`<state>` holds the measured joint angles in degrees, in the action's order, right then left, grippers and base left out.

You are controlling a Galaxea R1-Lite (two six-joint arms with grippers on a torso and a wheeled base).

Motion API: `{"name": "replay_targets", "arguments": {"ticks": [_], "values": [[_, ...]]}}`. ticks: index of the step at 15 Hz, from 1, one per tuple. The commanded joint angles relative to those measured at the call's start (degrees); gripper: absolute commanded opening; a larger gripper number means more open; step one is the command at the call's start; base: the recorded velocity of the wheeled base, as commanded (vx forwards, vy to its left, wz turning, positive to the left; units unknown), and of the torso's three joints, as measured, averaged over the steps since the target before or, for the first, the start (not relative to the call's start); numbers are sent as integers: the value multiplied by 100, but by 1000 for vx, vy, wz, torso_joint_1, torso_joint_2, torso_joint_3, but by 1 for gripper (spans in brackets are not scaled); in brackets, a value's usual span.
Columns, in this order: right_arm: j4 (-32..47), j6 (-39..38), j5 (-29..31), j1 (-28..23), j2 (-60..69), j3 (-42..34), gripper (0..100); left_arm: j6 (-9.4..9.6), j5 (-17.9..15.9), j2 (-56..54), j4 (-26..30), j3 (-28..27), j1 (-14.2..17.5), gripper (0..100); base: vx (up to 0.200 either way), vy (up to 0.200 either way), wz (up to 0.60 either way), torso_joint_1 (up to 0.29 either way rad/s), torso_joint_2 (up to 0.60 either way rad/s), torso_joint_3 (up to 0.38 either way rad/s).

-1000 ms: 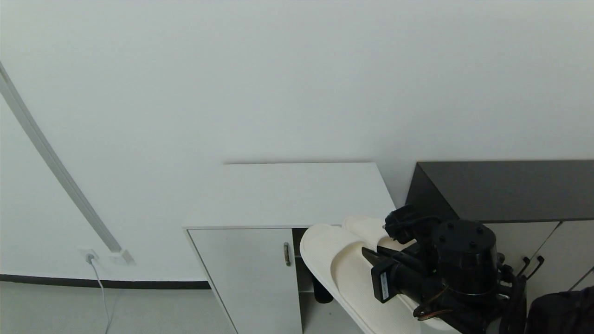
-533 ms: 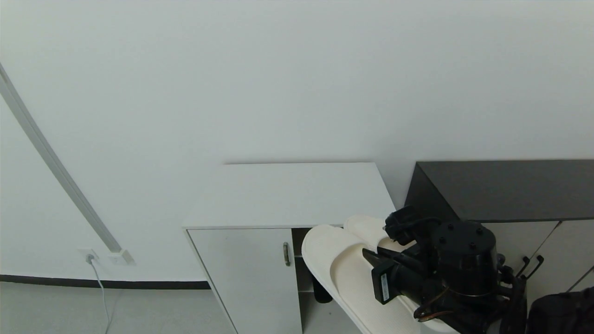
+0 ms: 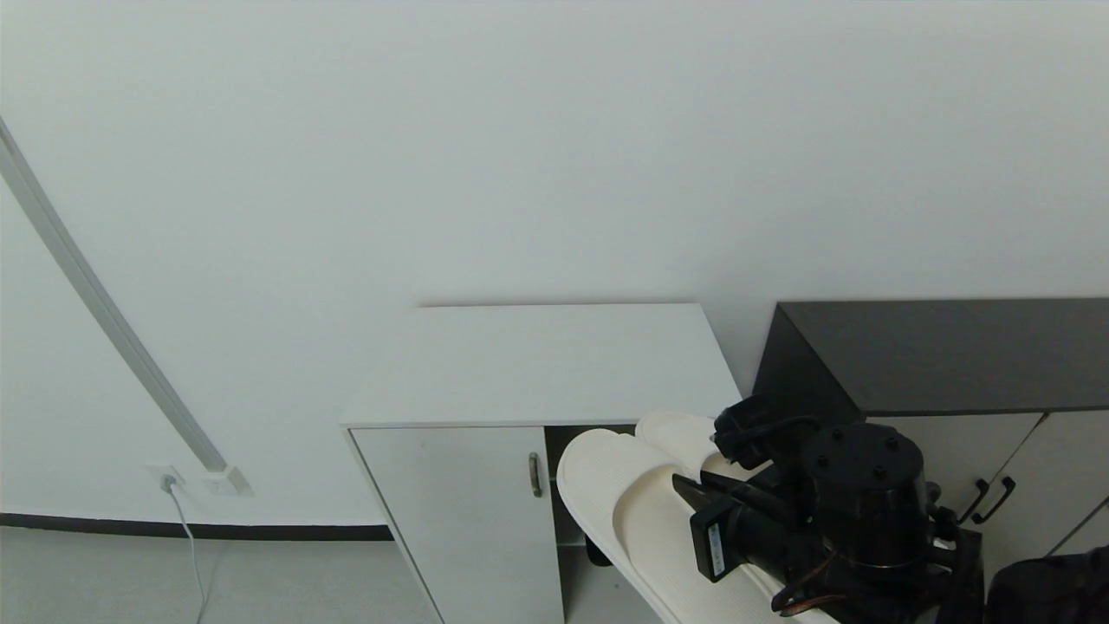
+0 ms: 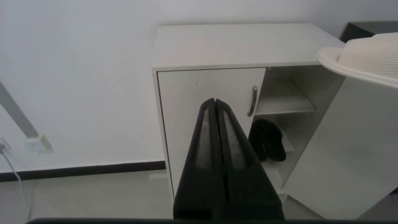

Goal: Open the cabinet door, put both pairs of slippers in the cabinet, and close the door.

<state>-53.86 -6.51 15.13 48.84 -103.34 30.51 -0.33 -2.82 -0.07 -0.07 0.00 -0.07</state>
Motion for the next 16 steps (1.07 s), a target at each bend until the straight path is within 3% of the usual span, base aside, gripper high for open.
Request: {"name": "replay_targets", "arguments": {"ticks": [1,16], "values": [[-2,1,-1,3,-20,-10,0,-2,0,7,-1,0,-1,0,0,0,0,0,0,0],[-266,18,34,65,-20,-168,0,-2,0,7,-1,0,-1,0,0,0,0,-151,339,187]]}}
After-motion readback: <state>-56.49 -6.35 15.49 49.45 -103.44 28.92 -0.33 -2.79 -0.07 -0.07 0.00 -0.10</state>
